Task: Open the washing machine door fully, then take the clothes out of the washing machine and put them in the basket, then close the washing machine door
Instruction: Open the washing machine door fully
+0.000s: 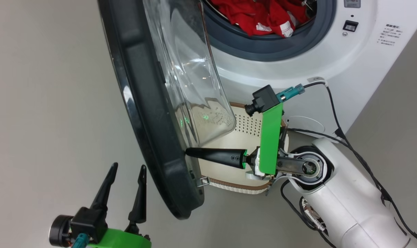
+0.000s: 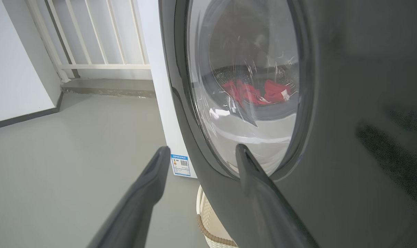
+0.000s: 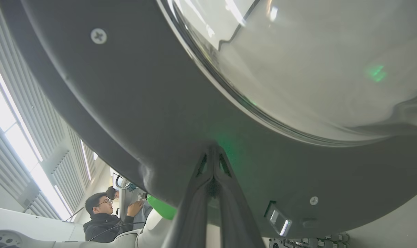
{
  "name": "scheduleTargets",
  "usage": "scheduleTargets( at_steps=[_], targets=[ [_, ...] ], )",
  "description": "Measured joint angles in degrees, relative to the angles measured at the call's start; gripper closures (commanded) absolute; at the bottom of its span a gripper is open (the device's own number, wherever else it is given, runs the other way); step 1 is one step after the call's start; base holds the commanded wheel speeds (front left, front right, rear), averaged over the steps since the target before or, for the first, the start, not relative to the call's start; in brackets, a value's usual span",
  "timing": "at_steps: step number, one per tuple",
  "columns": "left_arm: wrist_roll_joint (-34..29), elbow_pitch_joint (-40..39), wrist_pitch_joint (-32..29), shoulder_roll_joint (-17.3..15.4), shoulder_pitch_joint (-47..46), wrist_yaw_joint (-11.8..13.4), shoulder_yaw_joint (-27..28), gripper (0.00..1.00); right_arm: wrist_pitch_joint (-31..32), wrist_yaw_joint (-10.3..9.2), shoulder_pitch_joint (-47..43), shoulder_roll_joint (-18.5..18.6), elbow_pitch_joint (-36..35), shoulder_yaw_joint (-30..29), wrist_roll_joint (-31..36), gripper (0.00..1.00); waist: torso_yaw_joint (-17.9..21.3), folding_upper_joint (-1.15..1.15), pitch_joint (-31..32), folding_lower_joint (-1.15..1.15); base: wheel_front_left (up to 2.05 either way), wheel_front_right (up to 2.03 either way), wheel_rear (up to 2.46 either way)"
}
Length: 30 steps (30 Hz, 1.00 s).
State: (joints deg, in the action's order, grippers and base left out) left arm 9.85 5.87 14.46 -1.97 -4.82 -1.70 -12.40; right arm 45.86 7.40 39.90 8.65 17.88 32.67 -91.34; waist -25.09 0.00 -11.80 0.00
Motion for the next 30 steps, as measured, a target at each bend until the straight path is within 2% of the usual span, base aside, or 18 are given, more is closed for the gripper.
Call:
scheduleTargets(
  at_steps=[12,27,29,30],
  targets=[
    [0.37,0.14,0.01,0.01,-0.01,0.03,0.13,0.0,0.27,0.0,-0.28,-0.86,0.36,0.05,0.02,1.0,-1.71,0.0,0.14,0.0,0.0,0.0,0.0],
    [0.37,0.21,0.0,0.01,0.0,0.26,1.18,0.0,0.42,0.0,-0.28,-1.87,0.43,0.3,0.11,1.0,-1.45,0.0,0.48,0.0,0.0,0.0,0.0],
    [0.37,0.35,0.0,0.01,0.0,0.26,1.37,0.0,-0.23,0.0,-0.28,-1.85,0.43,0.13,0.75,0.63,-1.22,0.0,0.6,0.0,0.0,0.0,0.0],
    [0.37,0.42,0.0,0.01,0.01,0.26,1.51,0.0,-0.73,0.0,-0.28,-1.78,0.42,0.0,1.26,0.51,-1.07,0.0,0.67,0.0,0.0,0.0,0.0]
  ],
)
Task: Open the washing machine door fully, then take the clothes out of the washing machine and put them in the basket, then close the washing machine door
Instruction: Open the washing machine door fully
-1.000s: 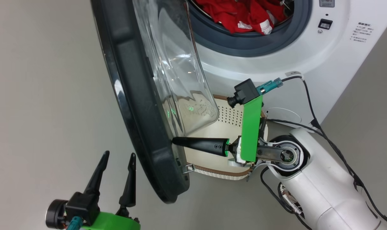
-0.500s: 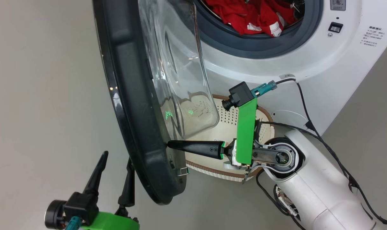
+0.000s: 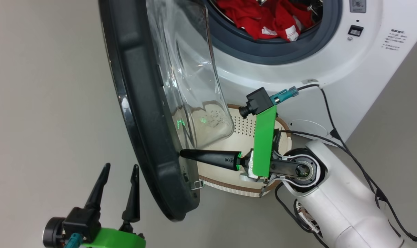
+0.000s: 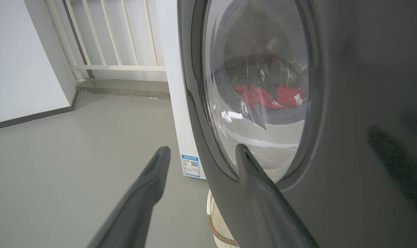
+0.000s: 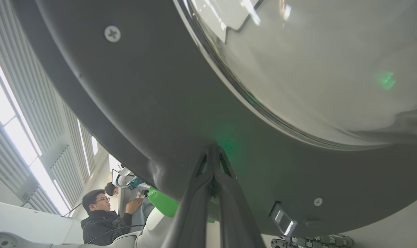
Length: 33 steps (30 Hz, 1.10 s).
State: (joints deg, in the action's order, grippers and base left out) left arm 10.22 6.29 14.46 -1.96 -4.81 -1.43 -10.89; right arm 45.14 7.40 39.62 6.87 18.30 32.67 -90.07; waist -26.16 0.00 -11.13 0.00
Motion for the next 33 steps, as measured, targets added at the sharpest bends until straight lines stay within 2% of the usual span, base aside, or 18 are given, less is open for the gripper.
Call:
scheduleTargets(
  at_steps=[1,2,18,24,33],
  targets=[
    [0.0,0.07,0.0,0.0,0.01,0.0,0.15,0.0,-0.44,0.0,-0.01,0.1,-0.03,-0.07,0.33,0.11,0.17,0.0,0.06,0.0,0.0,0.0,0.0],
    [0.0,0.13,0.01,0.0,0.02,0.0,0.35,0.0,-0.82,0.0,-0.02,0.29,-0.07,-0.09,0.63,0.0,0.37,0.0,0.12,0.0,0.0,0.0,0.0],
    [-0.04,0.98,0.0,0.01,0.27,-0.32,3.16,0.0,-10.96,0.0,-4.88,8.37,-0.69,0.1,5.48,0.0,3.97,0.0,1.14,0.0,0.0,0.0,0.0],
    [-0.49,1.09,0.0,0.01,1.63,-0.4,4.23,0.0,-20.45,0.0,-5.66,12.25,0.86,2.38,11.24,0.0,5.08,0.0,1.79,0.0,0.0,0.0,0.0],
    [-0.66,1.09,0.0,0.0,2.25,-0.42,5.56,0.0,-33.84,0.0,-5.68,17.63,3.6,10.29,16.55,0.0,6.17,0.0,2.63,0.0,0.0,0.0,0.0]
  ],
)
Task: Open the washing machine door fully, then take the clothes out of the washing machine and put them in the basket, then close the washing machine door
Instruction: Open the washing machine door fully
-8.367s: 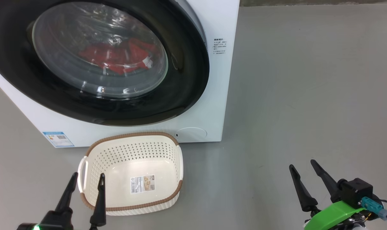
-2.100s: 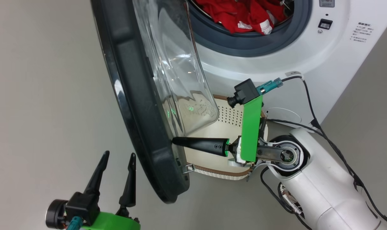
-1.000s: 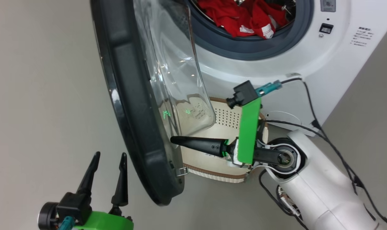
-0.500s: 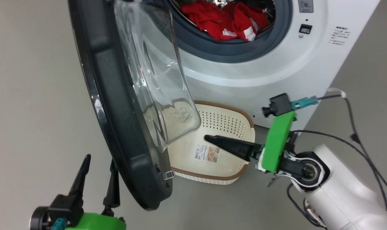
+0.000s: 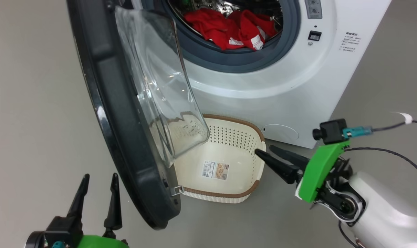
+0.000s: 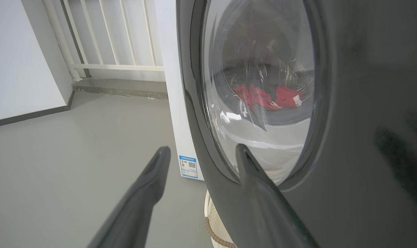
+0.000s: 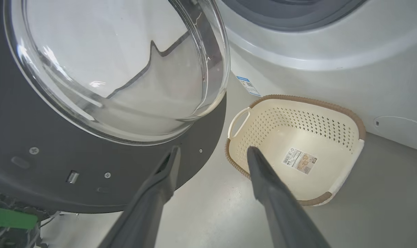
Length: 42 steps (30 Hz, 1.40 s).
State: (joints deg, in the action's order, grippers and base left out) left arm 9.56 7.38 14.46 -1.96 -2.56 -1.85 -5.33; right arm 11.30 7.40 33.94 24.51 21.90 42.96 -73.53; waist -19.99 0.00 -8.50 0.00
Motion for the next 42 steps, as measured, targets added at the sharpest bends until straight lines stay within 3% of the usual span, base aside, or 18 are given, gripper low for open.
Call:
scheduleTargets(
  at_steps=[11,15,22,30,34,42],
  targets=[
    [-0.25,0.09,0.0,0.0,0.05,-0.37,1.27,0.0,-21.87,0.0,0.15,3.81,4.92,8.64,6.24,0.0,1.18,0.0,0.44,0.0,0.0,0.0,0.0],
    [-0.25,0.1,0.0,0.0,0.05,-0.37,1.45,0.0,-25.57,0.0,1.07,3.23,7.73,9.99,10.55,0.0,1.49,0.0,0.38,0.0,0.0,0.0,0.0],
    [-0.24,0.11,0.0,0.0,0.05,-0.36,1.58,0.0,-25.61,0.0,-0.51,-1.05,5.8,-2.57,24.07,0.0,1.59,0.0,0.06,0.0,0.0,0.0,0.0],
    [-0.24,0.15,0.0,0.0,0.05,-0.35,1.53,0.0,-25.62,0.0,-7.47,-5.35,1.19,-12.99,38.39,0.0,1.26,0.0,0.31,0.0,0.0,0.0,0.0],
    [-0.24,0.15,0.0,0.0,0.06,-0.35,1.51,0.0,-25.62,0.0,-10.39,-6.6,-0.03,-15.5,42.22,0.0,1.12,0.0,0.48,0.0,0.0,0.0,0.0],
    [-0.19,0.15,0.0,0.0,0.08,-0.24,1.37,0.0,-25.62,0.0,-13.72,-7.09,0.07,-18.69,43.64,0.0,0.87,0.0,0.46,0.0,0.0,0.0,0.0]
  ],
)
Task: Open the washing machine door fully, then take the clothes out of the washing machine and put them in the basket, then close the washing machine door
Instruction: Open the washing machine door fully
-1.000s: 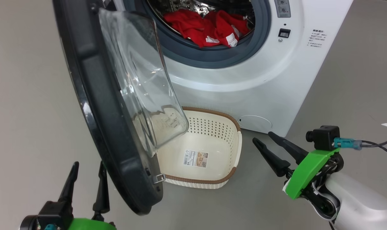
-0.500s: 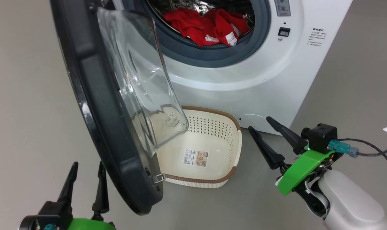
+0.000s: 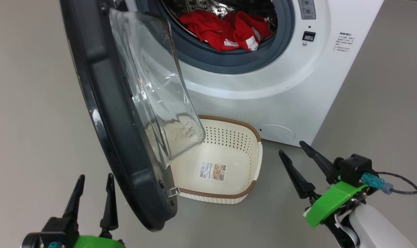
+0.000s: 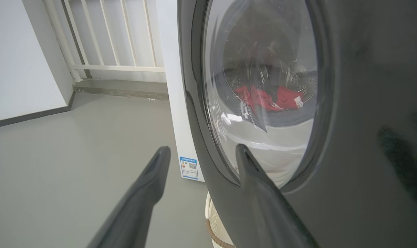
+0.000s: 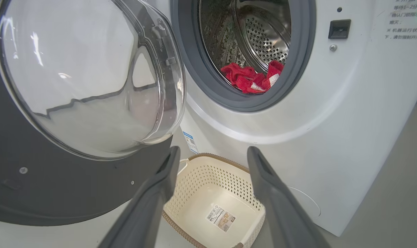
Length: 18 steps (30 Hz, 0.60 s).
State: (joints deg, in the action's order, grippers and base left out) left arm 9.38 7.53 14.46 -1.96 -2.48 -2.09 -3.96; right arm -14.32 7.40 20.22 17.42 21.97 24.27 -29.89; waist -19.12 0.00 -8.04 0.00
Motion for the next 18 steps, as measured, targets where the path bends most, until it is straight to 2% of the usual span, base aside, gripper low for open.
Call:
scheduleTargets(
  at_steps=[8,9,10,11,18],
  targets=[
    [0.29,0.1,0.0,0.0,0.64,0.37,-0.04,0.0,0.0,0.0,-1.69,-0.73,-0.01,-1.03,1.58,0.0,0.1,0.0,0.56,0.0,0.0,0.0,0.0],
    [0.42,0.11,0.0,0.0,0.83,0.37,-0.02,0.27,0.0,0.0,-1.71,-0.77,-0.01,-1.11,1.59,0.0,0.11,0.0,0.69,0.0,0.0,0.0,0.0],
    [0.55,0.08,0.0,0.0,0.91,0.38,0.01,0.78,0.0,0.0,-1.75,-0.77,-0.03,-1.22,1.68,0.0,0.1,0.0,0.82,0.0,0.0,0.0,0.0],
    [0.96,-0.11,0.0,0.01,0.91,0.38,0.13,1.0,0.0,0.0,-1.8,-0.78,-0.08,-1.36,1.79,0.0,0.08,0.0,0.93,0.0,0.0,0.0,0.0],
    [5.64,-4.83,0.0,0.02,0.6,0.71,3.82,1.0,0.0,0.0,-3.01,-1.01,-0.08,-2.11,2.08,0.0,-0.34,0.0,1.67,0.0,0.0,0.0,0.0]
  ],
)
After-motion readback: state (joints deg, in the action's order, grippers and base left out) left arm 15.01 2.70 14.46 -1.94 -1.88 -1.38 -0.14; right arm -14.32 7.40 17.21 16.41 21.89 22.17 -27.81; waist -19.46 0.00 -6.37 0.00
